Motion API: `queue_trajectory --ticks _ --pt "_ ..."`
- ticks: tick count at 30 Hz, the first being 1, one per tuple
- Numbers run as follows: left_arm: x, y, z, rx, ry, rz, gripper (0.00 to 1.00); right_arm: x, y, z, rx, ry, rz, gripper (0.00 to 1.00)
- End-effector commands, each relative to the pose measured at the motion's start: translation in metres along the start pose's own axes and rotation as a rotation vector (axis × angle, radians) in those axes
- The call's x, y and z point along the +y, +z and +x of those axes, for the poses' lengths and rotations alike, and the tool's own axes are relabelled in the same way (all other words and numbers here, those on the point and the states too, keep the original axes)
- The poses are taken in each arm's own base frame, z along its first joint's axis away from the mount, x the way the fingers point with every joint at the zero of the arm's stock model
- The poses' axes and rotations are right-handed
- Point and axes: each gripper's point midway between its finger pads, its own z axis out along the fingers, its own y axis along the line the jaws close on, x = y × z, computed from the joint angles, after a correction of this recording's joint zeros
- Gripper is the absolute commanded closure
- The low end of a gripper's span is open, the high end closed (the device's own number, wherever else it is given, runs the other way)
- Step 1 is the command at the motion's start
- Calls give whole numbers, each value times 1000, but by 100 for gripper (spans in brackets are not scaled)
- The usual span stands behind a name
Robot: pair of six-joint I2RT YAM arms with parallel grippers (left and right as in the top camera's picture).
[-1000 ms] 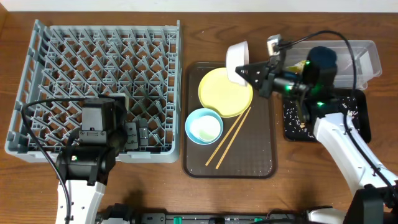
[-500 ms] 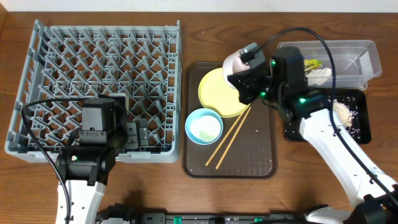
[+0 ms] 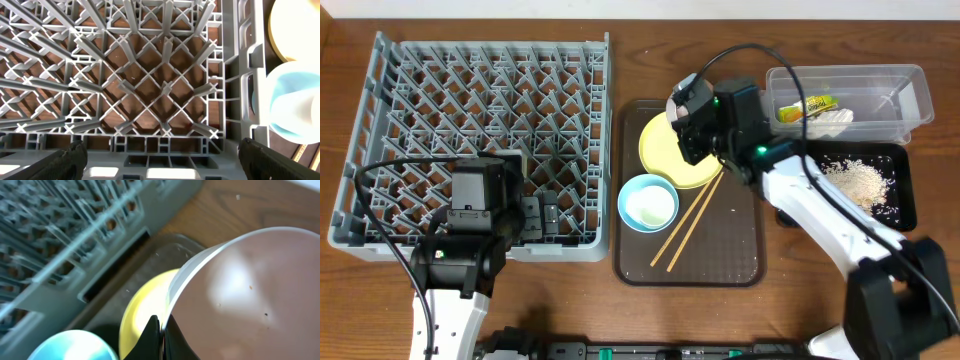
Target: Sort waste into correct bins and load items into the dishwasher rack
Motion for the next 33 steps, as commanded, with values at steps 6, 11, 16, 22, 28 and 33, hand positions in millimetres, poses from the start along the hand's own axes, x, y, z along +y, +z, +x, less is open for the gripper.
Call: queue_trajectory --ticks 6,11,16,22,28,33 --pt "-3 -5 -8 -21 -13 12 2 5 30 24 76 -24 1 99" --pt "-3 -5 -8 -21 -13 12 2 10 46 43 130 -21 -12 99" --pt "-3 -5 -8 -21 -12 12 2 12 47 49 153 -19 -18 85" --pt "-3 -5 -8 -21 -13 12 2 18 42 58 195 -3 -47 65" --pt "-3 -5 -8 -22 -13 13 2 31 0 40 181 18 -69 60" --pt "-3 -5 -9 -28 -13 13 2 43 -36 26 154 55 -86 56"
